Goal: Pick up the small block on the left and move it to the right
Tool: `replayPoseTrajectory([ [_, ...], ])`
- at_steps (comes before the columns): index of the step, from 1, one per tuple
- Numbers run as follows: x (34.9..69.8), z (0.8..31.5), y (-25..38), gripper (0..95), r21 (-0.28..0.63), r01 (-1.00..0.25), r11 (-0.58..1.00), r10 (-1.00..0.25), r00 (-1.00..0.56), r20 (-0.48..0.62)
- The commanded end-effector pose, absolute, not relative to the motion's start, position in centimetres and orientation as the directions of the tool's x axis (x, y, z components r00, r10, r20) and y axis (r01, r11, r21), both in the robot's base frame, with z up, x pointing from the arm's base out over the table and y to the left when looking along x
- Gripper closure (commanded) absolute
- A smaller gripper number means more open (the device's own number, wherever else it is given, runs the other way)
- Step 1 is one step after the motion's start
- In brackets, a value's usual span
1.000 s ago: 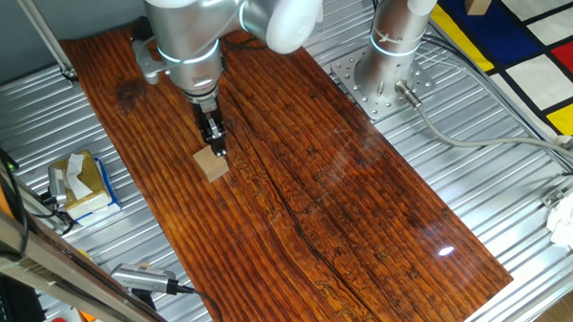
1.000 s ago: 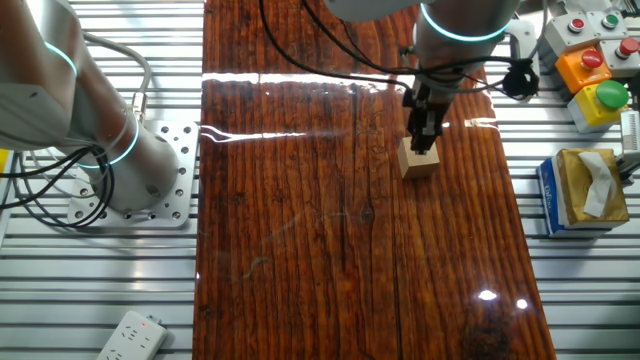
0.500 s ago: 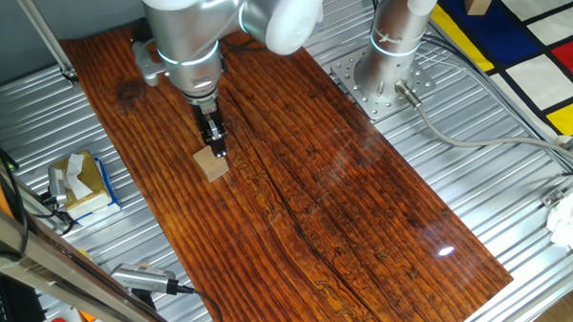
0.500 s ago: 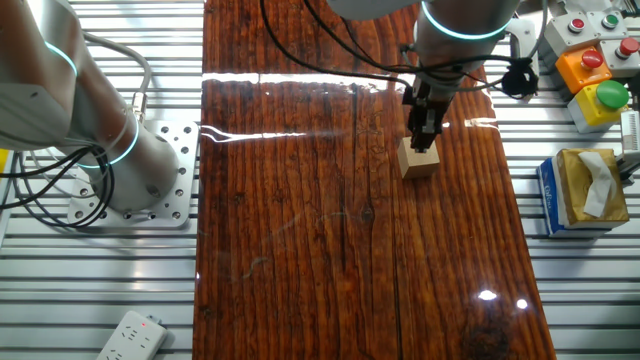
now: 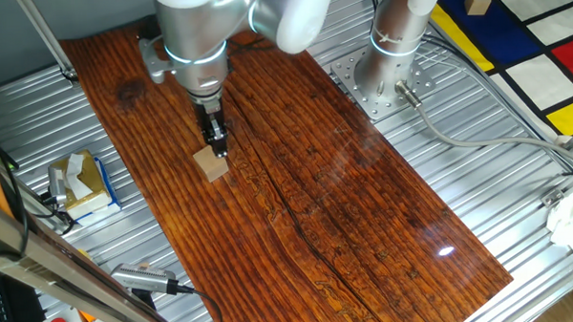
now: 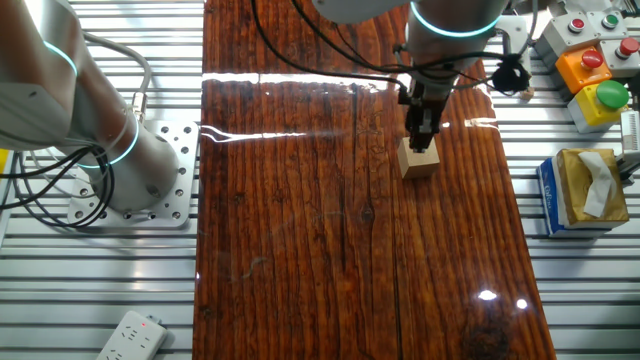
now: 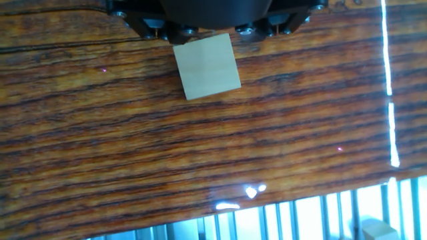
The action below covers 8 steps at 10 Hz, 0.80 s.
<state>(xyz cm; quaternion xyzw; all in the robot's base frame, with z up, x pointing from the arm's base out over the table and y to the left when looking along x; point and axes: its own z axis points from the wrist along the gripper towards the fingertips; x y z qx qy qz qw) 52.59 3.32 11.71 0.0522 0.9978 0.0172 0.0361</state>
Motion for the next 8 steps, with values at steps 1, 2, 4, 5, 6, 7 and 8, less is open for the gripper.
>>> replayPoseTrajectory([
  [1, 52.47, 11.84, 3.2, 38.0, -0.005, 0.163, 0.987, 0.162, -0.982, -0.092],
  [2, 52.47, 11.84, 3.2, 38.0, -0.031, 0.176, 0.984, 0.173, -0.98, -0.098],
  [4, 52.47, 11.84, 3.2, 38.0, -0.025, 0.171, 0.985, 0.168, -0.98, -0.108],
  [5, 52.47, 11.84, 3.2, 38.0, -0.027, 0.167, 0.986, 0.164, -0.983, -0.084],
  [6, 52.47, 11.84, 3.2, 38.0, -0.028, 0.184, 0.982, 0.184, -0.983, -0.027],
  [7, 52.47, 11.84, 3.2, 38.0, -0.03, 0.196, 0.98, 0.196, -0.981, -0.006],
  [8, 52.47, 11.84, 3.2, 38.0, -0.036, 0.188, 0.981, 0.188, -0.982, -0.009],
])
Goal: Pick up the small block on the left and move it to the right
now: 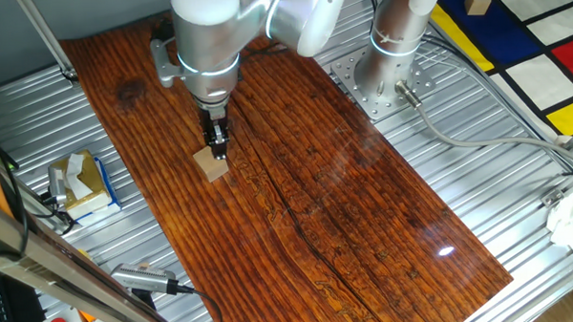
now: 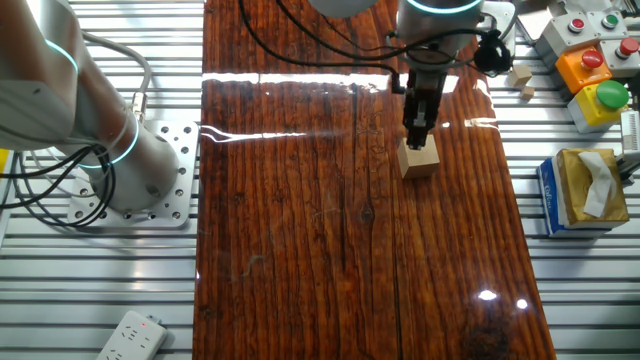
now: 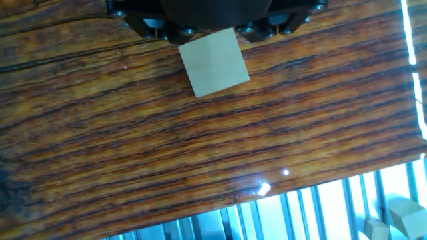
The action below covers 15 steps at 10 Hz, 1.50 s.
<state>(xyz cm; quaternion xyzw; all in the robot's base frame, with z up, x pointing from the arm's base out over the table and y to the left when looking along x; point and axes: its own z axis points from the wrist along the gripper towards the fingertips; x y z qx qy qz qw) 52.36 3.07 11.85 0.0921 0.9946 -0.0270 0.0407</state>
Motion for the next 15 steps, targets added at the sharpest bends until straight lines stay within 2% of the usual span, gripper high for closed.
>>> replayPoseTrajectory([
  [1, 52.47, 11.84, 3.2, 38.0, -0.035, 0.186, 0.982, 0.185, -0.983, -0.019],
  [2, 52.47, 11.84, 3.2, 57.0, -0.036, 0.192, 0.981, 0.191, -0.981, -0.037],
  [6, 52.47, 11.84, 3.2, 57.0, -0.046, 0.161, 0.986, 0.154, -0.98, -0.129],
  [9, 52.47, 11.84, 3.2, 57.0, -0.07, 0.151, 0.986, 0.14, -0.981, -0.137],
  [15, 52.47, 11.84, 3.2, 57.0, -0.063, 0.147, 0.987, 0.138, -0.982, -0.126],
])
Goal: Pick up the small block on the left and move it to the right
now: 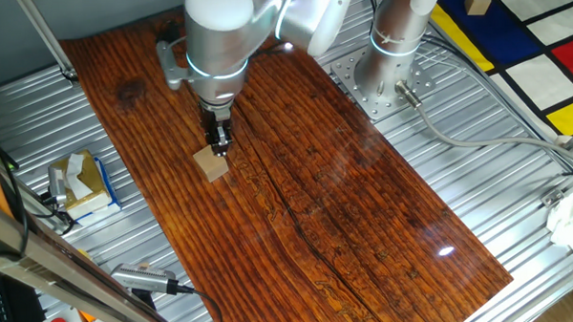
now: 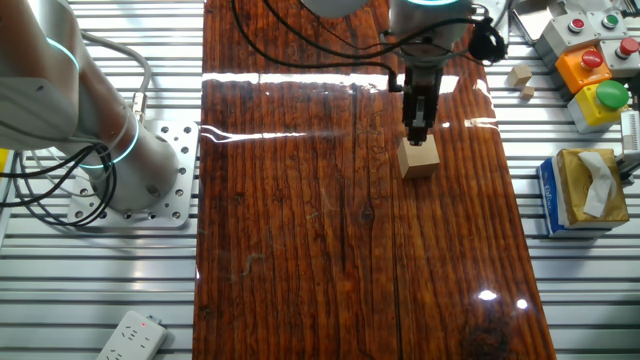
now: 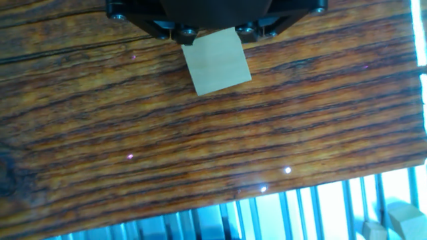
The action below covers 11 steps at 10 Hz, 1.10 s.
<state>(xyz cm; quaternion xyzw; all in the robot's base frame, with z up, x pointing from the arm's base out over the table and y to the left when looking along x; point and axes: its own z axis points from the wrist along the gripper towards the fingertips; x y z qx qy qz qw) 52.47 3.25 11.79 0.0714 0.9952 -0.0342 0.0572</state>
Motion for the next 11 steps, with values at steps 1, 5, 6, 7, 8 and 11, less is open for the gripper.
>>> replayPoseTrajectory([
  [1, 52.47, 11.84, 3.2, 57.0, -0.063, 0.144, 0.988, 0.136, -0.983, -0.127],
  [5, 52.47, 11.84, 3.2, 57.0, -0.056, 0.131, 0.99, 0.124, -0.985, -0.124],
  [6, 52.47, 11.84, 3.2, 57.0, -0.032, 0.13, 0.991, 0.125, -0.985, -0.122],
  [7, 52.47, 11.84, 3.2, 38.0, 0.022, 0.133, 0.991, 0.135, -0.984, -0.113],
  [8, 52.47, 11.84, 3.2, 38.0, 0.032, 0.121, 0.992, 0.124, -0.986, -0.111],
  [11, 52.47, 11.84, 3.2, 19.0, 0.071, 0.074, 0.995, 0.082, -0.991, -0.109],
])
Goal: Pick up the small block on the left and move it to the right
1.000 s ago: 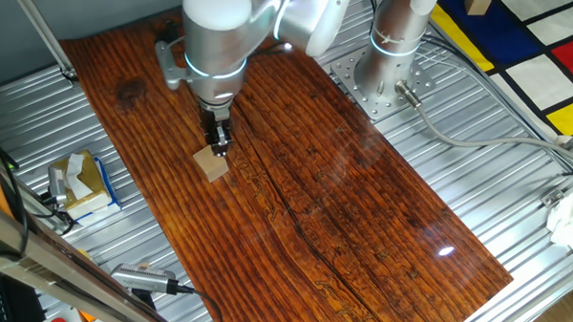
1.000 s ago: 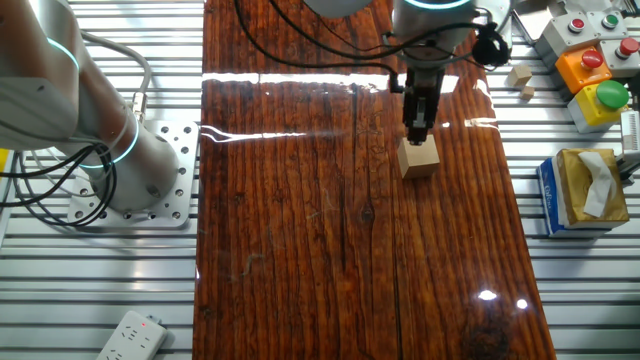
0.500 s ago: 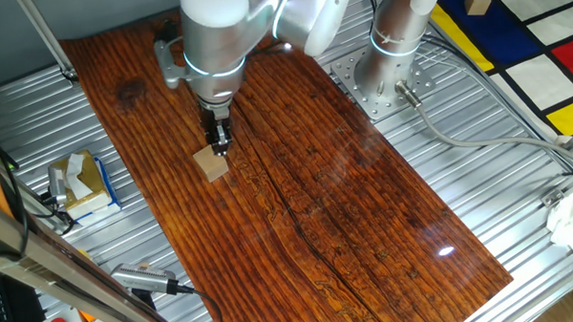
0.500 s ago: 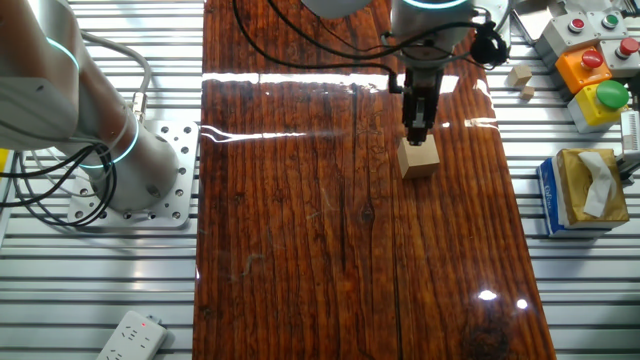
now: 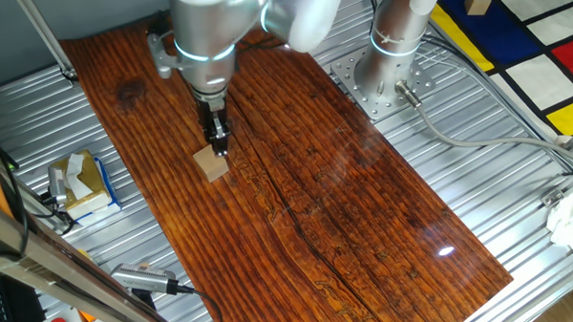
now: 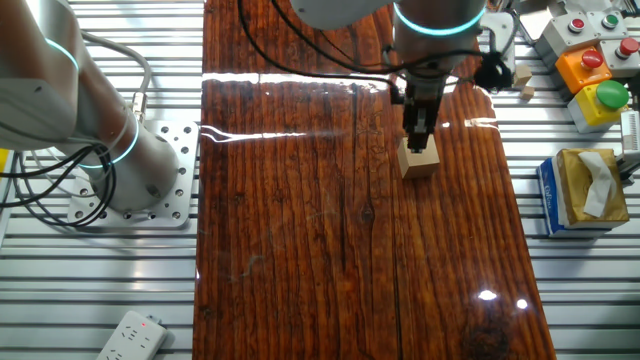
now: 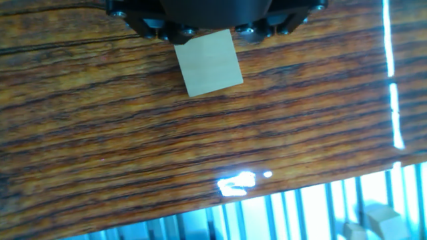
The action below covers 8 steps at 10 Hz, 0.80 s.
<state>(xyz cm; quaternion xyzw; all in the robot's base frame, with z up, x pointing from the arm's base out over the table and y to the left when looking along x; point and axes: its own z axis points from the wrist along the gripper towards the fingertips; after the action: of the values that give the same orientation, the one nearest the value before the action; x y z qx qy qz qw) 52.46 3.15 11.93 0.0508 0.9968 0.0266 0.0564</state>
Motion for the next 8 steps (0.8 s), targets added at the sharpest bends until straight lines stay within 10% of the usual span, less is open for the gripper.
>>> replayPoseTrajectory([
  [1, 52.47, 11.84, 3.2, 19.0, 0.069, 0.065, 0.995, 0.072, -0.992, -0.107],
  [8, 52.47, 11.84, 3.2, 19.0, 0.038, 0.002, 0.999, 0.005, -0.996, -0.084],
])
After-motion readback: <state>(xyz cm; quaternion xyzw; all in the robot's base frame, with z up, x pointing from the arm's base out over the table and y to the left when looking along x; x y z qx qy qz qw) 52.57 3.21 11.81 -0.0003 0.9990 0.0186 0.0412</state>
